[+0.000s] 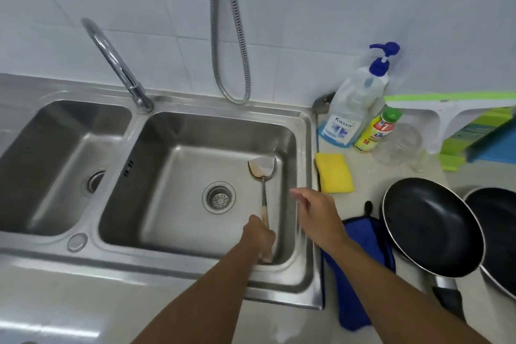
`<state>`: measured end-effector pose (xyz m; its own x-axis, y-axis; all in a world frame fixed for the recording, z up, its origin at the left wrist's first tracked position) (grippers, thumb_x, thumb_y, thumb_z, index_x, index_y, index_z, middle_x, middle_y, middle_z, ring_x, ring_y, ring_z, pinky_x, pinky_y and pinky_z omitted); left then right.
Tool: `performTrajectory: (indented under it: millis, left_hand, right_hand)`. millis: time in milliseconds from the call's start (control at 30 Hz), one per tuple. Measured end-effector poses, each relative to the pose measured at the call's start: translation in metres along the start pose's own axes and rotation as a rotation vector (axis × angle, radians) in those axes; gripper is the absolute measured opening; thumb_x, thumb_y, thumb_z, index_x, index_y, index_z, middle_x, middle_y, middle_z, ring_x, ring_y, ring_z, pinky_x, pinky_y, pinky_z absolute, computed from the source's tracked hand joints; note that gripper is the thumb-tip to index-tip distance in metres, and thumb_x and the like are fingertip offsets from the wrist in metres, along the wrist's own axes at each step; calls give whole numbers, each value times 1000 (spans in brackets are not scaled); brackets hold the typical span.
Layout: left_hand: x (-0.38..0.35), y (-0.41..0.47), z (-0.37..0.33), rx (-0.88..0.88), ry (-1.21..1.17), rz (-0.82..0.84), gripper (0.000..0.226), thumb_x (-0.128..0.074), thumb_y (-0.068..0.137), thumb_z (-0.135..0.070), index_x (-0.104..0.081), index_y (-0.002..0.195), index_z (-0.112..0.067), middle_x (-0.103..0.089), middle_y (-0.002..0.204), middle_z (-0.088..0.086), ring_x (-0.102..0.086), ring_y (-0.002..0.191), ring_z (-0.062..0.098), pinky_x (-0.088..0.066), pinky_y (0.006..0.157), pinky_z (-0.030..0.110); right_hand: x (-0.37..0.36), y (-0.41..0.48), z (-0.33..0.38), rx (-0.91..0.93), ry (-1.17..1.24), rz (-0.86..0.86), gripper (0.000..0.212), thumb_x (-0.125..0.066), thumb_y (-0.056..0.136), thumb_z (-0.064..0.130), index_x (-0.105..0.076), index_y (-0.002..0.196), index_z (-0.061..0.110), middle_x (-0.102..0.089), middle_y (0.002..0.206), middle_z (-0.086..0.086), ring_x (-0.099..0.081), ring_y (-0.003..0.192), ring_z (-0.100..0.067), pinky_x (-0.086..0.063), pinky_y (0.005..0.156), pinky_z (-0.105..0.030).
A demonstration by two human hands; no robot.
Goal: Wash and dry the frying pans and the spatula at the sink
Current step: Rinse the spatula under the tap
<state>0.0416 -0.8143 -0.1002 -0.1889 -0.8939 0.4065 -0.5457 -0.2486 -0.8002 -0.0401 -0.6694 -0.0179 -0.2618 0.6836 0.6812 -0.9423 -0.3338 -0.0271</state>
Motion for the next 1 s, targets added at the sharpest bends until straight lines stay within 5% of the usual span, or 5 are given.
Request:
performTrajectory:
  millis: [167, 267, 400, 667, 1000]
  left_hand:
    - [12, 11, 11, 67, -296, 86, 31, -36, 103, -15, -41, 131, -3, -52, 87, 12, -52, 62, 20, -46, 52, 26]
    - [45, 12, 26, 127, -327, 62, 44, -33, 111, -40, -44, 135, -5, -48, 78, 12, -44, 56, 20, -37, 38, 16]
    - [81, 12, 45, 105, -400, 122, 46, -40, 111, -33, -44, 143, -1, -47, 78, 10, -43, 50, 17, -43, 41, 22]
    - [168, -7, 78, -16, -323, 83, 36, -39, 110, -34, -56, 108, -2, -56, 94, 13, -41, 54, 16, -37, 48, 27]
    - [238, -14, 114, -72, -307, 37, 30, -44, 110, -26, -61, 110, -1, -54, 83, 9, -37, 48, 11, -30, 44, 23]
  right_hand:
    - [-16, 2, 0, -45, -12, -78, 26, -54, 99, 7, -73, 117, 13, -75, 104, 1, -66, 91, -7, -50, 86, -18]
    - [-27, 5, 4, -80, -28, -110, 26, -56, 97, 5, -74, 114, 12, -76, 106, -1, -70, 97, -14, -53, 92, -25]
    - [-44, 22, 22, -124, -1, -69, 27, -55, 98, 7, -73, 116, 16, -74, 111, 3, -69, 104, -10, -50, 94, -18]
    - [-74, 82, 109, 44, -48, -42, 30, -55, 93, 0, -76, 110, 13, -77, 106, 2, -69, 94, -6, -40, 86, 1]
    - [-137, 203, 242, 233, -69, 265, 64, -38, 88, -14, -57, 140, 19, -62, 139, -8, -57, 128, -20, -44, 107, -29]
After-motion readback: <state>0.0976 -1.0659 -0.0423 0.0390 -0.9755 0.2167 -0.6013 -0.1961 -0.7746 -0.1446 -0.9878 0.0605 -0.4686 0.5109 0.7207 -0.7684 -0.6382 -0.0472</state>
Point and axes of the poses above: each hand's wrist, its own y-axis towards the middle knuckle, its own x-axis out of the back of the hand, z = x × y, the point moved 7 cm from there along y, towards the middle knuckle
